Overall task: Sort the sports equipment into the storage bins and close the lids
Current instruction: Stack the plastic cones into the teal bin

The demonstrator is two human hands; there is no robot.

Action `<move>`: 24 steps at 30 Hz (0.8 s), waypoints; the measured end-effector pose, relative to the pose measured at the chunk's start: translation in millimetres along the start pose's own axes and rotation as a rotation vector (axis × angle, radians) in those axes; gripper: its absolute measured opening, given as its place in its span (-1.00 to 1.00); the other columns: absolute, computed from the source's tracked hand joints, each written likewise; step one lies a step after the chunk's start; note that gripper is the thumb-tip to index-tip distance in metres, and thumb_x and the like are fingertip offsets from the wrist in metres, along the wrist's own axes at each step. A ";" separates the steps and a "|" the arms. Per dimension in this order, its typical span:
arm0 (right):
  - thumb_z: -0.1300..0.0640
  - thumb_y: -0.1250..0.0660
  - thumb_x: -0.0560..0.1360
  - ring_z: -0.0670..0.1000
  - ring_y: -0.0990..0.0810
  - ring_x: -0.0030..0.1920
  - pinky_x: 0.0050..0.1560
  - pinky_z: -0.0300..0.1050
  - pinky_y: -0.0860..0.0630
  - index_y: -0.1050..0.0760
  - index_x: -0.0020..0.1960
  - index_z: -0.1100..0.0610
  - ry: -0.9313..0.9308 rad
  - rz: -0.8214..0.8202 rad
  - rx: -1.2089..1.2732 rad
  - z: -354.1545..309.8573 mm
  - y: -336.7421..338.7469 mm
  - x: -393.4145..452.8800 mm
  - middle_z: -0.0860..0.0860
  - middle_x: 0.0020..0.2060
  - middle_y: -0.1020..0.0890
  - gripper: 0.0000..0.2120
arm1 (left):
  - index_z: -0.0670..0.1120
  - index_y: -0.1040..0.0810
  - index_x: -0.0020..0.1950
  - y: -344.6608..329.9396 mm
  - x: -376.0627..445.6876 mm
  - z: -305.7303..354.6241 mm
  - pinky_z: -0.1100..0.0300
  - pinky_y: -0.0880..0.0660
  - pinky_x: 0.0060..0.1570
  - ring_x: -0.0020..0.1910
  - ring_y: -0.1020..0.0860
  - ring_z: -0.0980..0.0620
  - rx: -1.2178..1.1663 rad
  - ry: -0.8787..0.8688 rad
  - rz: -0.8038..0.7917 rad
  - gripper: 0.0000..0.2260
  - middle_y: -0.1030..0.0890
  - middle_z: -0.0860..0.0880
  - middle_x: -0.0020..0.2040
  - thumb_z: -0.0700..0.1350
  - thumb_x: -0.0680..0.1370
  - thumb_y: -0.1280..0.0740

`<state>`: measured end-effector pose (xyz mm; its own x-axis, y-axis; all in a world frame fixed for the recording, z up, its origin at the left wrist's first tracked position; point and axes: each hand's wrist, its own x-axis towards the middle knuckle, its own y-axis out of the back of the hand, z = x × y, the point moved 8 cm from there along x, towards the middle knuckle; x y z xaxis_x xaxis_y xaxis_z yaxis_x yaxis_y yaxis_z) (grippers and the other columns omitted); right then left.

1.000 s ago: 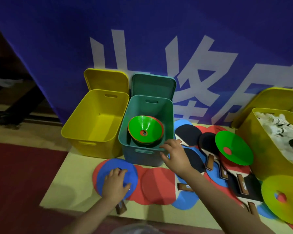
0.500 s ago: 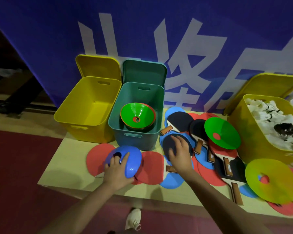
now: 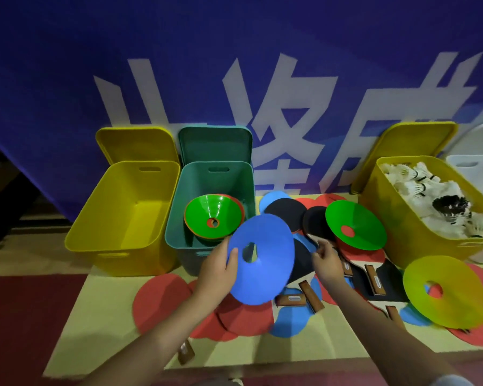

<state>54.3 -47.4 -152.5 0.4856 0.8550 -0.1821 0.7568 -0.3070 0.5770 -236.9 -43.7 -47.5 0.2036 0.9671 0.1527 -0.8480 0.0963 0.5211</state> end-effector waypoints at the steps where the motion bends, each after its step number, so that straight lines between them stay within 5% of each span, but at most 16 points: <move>1: 0.28 -0.19 0.52 0.18 -0.50 -0.15 -0.23 0.00 -0.35 -0.35 0.35 0.19 -0.015 0.019 -0.020 1.2 4.5 1.0 0.19 -0.12 -0.53 -0.61 | -0.08 -0.42 0.36 -1.7 8.4 3.1 0.31 -0.39 0.09 0.20 -0.51 0.09 -0.015 -0.008 0.003 -0.65 -0.56 0.04 0.22 -0.05 0.59 -0.14; 5: 0.13 -0.21 0.57 0.22 -0.51 0.14 0.02 0.04 -0.44 -0.38 0.35 0.19 -0.034 0.096 -0.041 15.8 24.5 15.3 0.18 0.18 -0.55 -0.64 | 0.03 -0.33 0.42 -12.0 37.1 11.1 0.27 -0.43 0.09 0.15 -0.47 0.26 -0.081 -0.026 -0.010 -0.62 -0.47 0.25 0.18 -0.18 0.61 -0.20; 8: 0.16 -0.23 0.54 0.22 -0.55 0.06 0.04 0.05 -0.47 -0.38 0.34 0.23 -0.122 0.135 -0.044 35.3 43.5 29.3 0.23 0.17 -0.56 -0.61 | 0.03 -0.30 0.44 -21.0 53.8 12.8 0.27 -0.43 0.16 0.21 -0.46 0.22 -0.129 -0.038 -0.001 -0.59 -0.47 0.16 0.26 -0.22 0.61 -0.20; 13: 0.04 -0.20 0.56 0.28 -0.54 0.09 0.07 0.06 -0.48 -0.41 0.30 0.26 -0.271 0.136 -0.101 67.0 66.7 55.9 0.25 0.13 -0.57 -0.60 | -0.02 -0.25 0.49 -42.8 78.2 17.1 0.60 -0.25 0.12 0.27 -0.33 0.35 -0.151 -0.010 0.057 -0.53 -0.35 0.20 0.35 -0.30 0.60 -0.18; 19: 0.15 -0.34 0.51 0.25 -0.41 0.34 0.29 0.12 -0.38 -0.19 0.47 0.25 -0.250 0.428 0.238 85.6 108.1 72.9 0.22 0.35 -0.42 -0.39 | -0.01 -0.28 0.47 -79.6 87.7 13.6 0.25 -0.32 0.19 0.27 -0.39 0.17 -0.154 0.106 0.161 -0.53 -0.39 0.15 0.32 -0.32 0.59 -0.17; 24: 0.07 -0.16 0.55 0.31 -0.46 0.26 0.07 0.03 -0.54 -0.28 0.43 0.13 -0.348 0.280 0.346 120.1 117.0 115.8 0.24 0.29 -0.46 -0.54 | -0.04 -0.28 0.47 -96.7 90.2 11.8 0.17 -0.32 0.20 0.29 -0.37 0.12 -0.178 0.191 0.231 -0.53 -0.39 0.05 0.36 -0.32 0.59 -0.18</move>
<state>251.6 -34.5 -201.6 0.7599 0.5508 -0.3453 0.6491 -0.6714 0.3575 -130.7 31.5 -74.2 -0.0846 0.9931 0.0809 -0.9365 -0.1070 0.3339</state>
